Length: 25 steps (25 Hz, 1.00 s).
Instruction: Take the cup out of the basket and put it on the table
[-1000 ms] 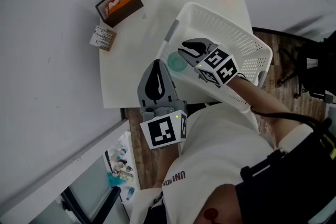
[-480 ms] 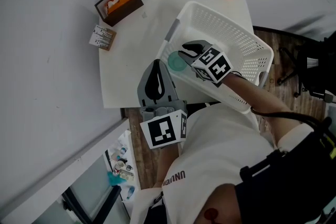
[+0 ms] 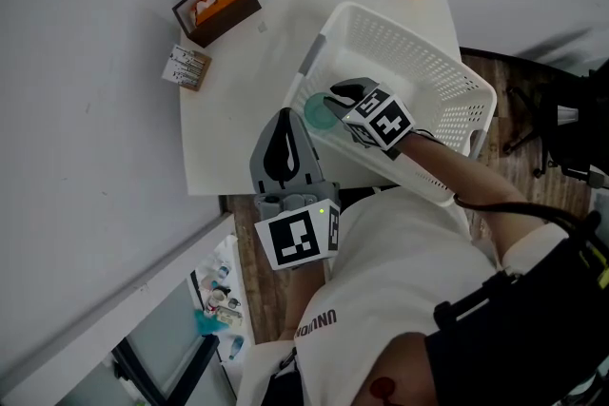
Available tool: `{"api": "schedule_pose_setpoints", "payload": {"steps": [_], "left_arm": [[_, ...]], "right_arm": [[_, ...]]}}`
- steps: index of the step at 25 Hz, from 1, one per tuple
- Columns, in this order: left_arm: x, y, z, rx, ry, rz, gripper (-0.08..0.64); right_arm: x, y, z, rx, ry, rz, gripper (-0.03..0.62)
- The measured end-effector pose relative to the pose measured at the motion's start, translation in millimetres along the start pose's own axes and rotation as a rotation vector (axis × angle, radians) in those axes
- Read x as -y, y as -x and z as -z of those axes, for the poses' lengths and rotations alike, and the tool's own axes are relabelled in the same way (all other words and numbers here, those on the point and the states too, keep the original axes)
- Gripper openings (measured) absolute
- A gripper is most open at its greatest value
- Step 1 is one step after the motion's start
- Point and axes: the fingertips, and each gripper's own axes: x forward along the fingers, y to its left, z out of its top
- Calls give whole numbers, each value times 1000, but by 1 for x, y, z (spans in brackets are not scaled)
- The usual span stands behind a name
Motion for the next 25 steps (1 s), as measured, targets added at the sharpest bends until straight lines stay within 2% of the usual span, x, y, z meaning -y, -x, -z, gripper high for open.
{"api": "schedule_pose_setpoints", "payload": {"steps": [14,25], "left_arm": [[-1,-4,2,-12,-4,-6,12],[2,-3,2,-14,-9,-3,12]], "right_arm": [[3,-8,7,-37,-10,-3,95],[8,-5,15,-87,10,33,46]]}}
